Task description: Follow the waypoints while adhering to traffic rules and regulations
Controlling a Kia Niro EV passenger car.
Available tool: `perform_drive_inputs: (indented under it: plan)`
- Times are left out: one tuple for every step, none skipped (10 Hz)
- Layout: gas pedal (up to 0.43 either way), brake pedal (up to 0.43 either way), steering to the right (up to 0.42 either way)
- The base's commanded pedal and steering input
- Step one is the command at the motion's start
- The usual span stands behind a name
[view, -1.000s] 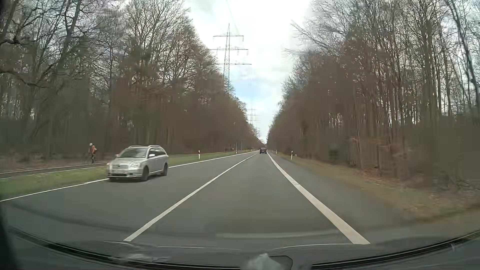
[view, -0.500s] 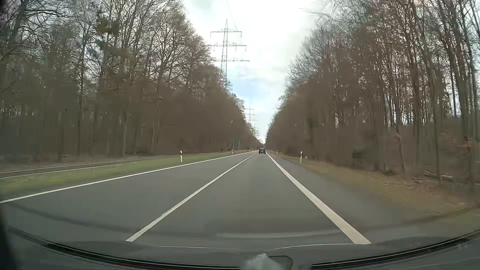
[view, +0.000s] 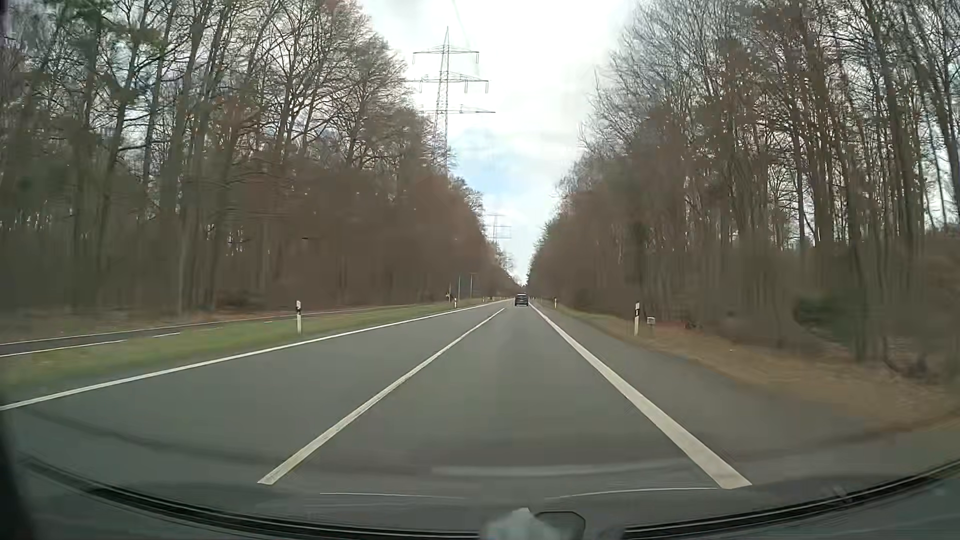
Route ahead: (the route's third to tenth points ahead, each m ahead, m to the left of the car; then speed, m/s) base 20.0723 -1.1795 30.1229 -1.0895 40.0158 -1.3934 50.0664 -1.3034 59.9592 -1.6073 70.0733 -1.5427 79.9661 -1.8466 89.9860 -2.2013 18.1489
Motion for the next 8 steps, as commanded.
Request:
perform_drive_inputs:
  plan:
    - [0.130, 0.000, 0.001]
    - [0.130, 0.000, 0.001]
    - [0.130, 0.000, 0.001]
    - [0.138, 0.000, 0.001]
    - [0.138, 0.000, 0.001]
    - [0.138, 0.000, 0.001]
    - [0.138, 0.000, 0.001]
    - [0.138, 0.000, 0.001]
